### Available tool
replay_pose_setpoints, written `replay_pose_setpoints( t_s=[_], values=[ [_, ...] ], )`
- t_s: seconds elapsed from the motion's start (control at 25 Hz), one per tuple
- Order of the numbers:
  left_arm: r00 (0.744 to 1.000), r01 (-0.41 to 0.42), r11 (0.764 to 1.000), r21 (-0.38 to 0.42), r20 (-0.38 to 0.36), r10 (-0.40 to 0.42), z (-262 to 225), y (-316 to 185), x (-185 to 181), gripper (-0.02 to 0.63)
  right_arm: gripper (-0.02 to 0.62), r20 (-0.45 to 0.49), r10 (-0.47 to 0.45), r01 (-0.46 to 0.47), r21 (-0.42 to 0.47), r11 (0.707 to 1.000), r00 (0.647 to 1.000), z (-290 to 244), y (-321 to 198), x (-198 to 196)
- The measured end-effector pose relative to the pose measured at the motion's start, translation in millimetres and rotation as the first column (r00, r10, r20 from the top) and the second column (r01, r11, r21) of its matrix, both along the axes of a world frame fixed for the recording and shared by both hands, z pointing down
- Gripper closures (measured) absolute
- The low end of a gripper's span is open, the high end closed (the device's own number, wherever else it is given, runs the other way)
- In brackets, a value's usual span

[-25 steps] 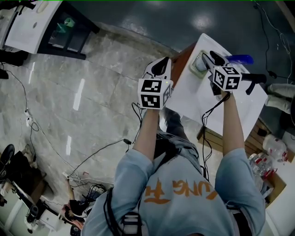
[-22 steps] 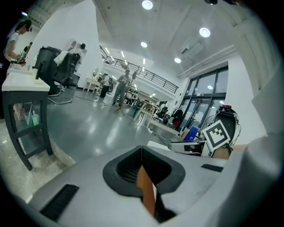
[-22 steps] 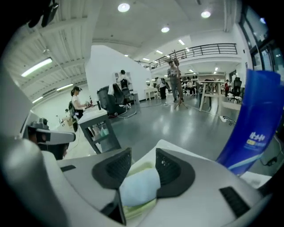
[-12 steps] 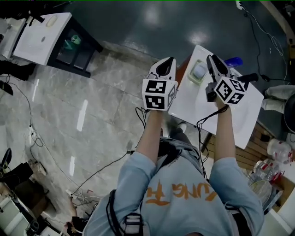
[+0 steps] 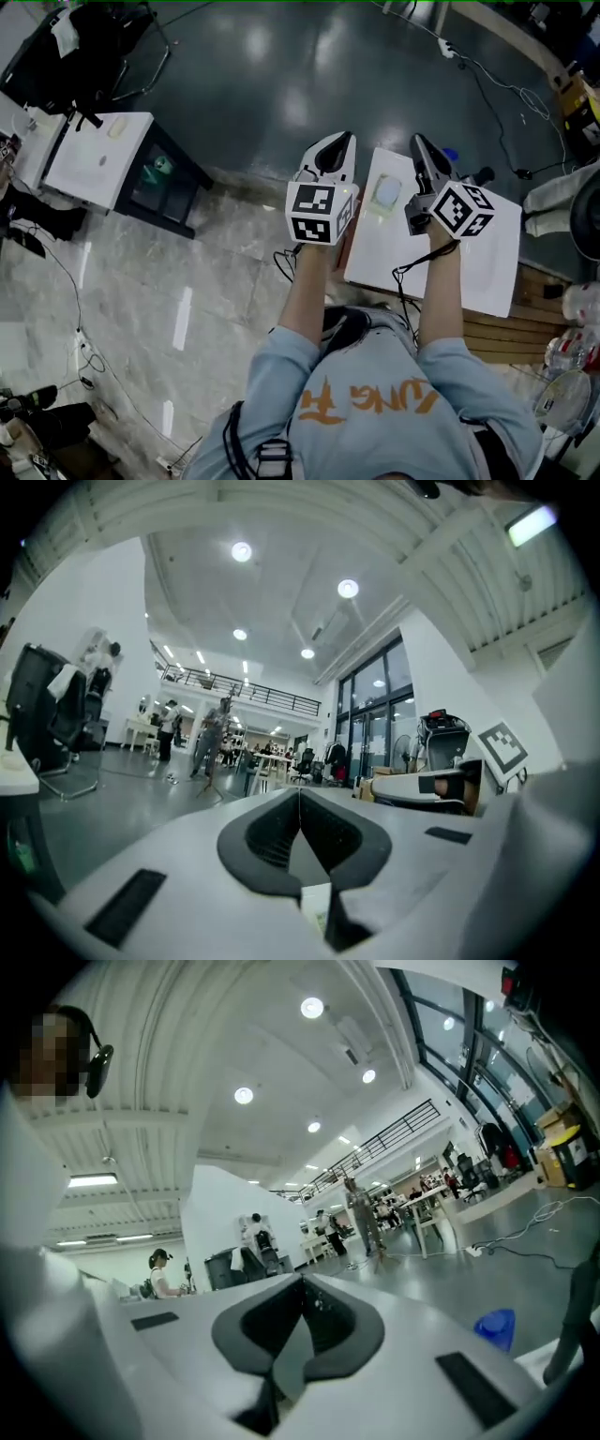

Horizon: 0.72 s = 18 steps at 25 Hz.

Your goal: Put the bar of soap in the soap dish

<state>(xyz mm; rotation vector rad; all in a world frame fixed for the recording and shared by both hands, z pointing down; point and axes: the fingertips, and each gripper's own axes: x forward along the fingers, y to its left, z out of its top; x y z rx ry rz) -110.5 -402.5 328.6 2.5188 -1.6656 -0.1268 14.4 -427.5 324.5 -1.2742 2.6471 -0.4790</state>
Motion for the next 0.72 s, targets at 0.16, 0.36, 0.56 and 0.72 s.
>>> replay_pose_setpoints(
  t_s=[0.16,0.36,0.56,0.72],
  values=[
    [0.999,-0.045,0.997,0.059,0.018,0.044,-25.3,1.3,18.8,0.584,0.568,-0.087,0.015,-0.011,0.047,0.999,0.996,-25.0,8.1,5.6],
    [0.987,-0.151,0.985,0.078,0.067,0.146,-32.1,-1.6,52.8,0.584,0.568,-0.217,0.196,-0.175,0.115,0.978,0.956,-23.8,0.5,37.4],
    [0.990,-0.121,0.989,0.087,0.088,0.113,-31.8,-10.1,53.5,0.584,0.566,-0.255,0.263,-0.230,0.151,0.961,0.931,-26.7,-0.8,49.9],
    [0.991,-0.093,0.992,0.084,0.105,0.084,-29.4,-15.1,46.8,0.584,0.566,-0.273,0.271,-0.236,0.157,0.959,0.923,-26.3,-5.3,47.8]
  ],
)
